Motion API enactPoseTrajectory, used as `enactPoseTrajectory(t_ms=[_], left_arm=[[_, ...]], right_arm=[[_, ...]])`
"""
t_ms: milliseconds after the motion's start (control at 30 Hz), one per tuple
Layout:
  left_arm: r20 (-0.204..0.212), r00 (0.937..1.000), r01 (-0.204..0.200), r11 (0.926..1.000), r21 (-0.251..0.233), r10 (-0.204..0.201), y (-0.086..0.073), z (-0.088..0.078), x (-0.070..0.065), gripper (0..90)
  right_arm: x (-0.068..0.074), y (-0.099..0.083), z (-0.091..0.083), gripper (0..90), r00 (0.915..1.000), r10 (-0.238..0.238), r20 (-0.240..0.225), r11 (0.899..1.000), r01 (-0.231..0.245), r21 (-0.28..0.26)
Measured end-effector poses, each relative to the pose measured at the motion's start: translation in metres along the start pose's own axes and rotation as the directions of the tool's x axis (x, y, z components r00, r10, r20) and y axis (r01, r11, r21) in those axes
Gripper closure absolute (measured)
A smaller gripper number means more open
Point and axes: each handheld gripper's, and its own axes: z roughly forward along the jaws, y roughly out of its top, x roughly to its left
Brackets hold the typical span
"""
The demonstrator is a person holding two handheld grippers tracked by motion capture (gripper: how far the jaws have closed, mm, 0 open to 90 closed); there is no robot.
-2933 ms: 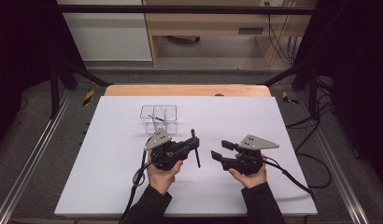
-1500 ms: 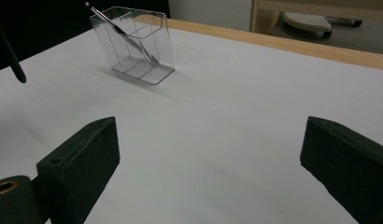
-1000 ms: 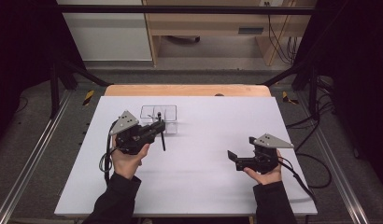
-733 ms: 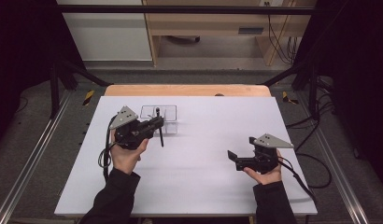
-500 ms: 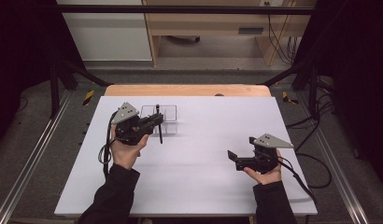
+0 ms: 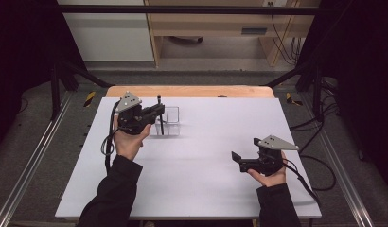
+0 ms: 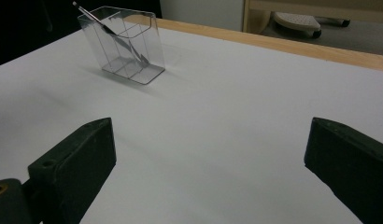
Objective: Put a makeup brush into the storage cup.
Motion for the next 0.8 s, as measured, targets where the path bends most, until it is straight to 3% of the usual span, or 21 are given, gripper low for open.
enactPoseTrajectory(t_ms=[800], left_arm=[[-0.040, 0.9992, 0.009, 0.9999, -0.012, -0.009, 0.010, 0.023, 0.017, 83.1]], right_arm=[[0.000, 0.000, 0.001, 2.7, 1.0000, 0.004, 0.000, 1.000, -0.004, -0.001]])
